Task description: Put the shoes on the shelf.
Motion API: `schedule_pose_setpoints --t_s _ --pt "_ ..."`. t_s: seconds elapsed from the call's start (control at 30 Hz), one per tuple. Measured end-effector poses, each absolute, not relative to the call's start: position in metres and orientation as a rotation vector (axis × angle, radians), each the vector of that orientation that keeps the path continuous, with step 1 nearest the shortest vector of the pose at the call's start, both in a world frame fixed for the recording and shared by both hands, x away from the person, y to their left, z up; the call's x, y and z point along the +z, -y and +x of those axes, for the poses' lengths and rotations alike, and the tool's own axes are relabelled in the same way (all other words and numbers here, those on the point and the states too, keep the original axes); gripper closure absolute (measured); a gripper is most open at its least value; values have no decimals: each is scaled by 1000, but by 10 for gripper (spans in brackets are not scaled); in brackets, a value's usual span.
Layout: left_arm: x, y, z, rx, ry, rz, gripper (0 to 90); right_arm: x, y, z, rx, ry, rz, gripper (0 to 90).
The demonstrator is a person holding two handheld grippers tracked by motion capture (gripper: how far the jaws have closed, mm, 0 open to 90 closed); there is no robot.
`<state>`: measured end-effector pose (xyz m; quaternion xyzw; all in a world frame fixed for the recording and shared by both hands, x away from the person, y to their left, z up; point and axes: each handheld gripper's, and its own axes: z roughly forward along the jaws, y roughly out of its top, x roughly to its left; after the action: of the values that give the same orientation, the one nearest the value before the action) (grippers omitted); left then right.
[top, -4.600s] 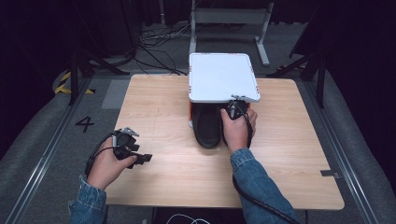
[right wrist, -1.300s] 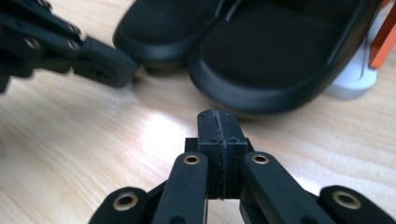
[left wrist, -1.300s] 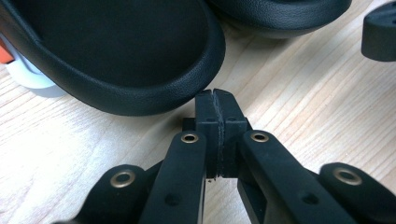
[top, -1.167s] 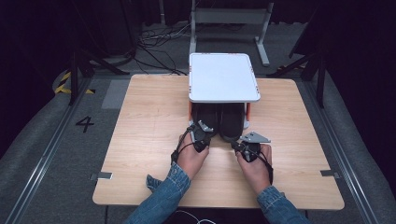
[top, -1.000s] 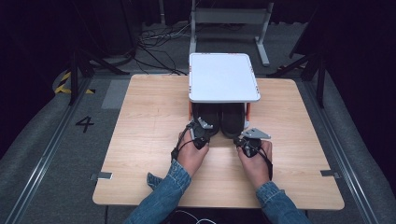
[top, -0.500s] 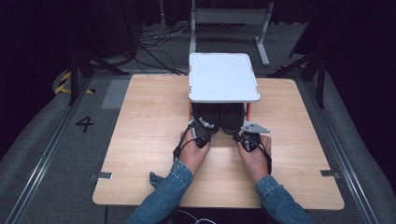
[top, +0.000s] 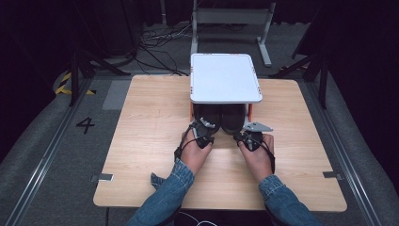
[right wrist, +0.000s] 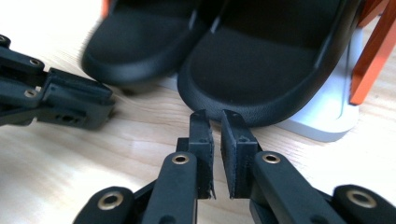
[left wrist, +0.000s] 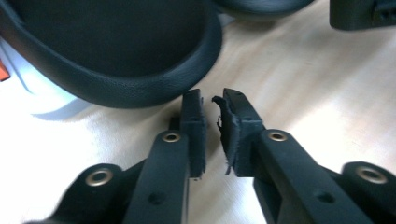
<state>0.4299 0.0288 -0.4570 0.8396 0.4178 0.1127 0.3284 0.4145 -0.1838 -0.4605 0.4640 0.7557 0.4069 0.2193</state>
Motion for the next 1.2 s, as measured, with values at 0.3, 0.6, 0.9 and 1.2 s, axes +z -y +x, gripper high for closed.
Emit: schedule_pose_setpoints --t_s 0.3,0.6,0.9,1.2 --pt "-414 -62 393 328 -999 2137 479 -418 219 395 1226 -2117 1122 524" --pt "-387 -107 362 300 -950 2158 220 -394 269 383 1307 -2184 1084 359" --pt "-370 -164 349 369 -988 2157 214 -387 318 374 1198 -2143 1213 394" --pt "-380 -221 348 416 -1140 2207 221 -390 361 370 1057 -2172 1259 288"
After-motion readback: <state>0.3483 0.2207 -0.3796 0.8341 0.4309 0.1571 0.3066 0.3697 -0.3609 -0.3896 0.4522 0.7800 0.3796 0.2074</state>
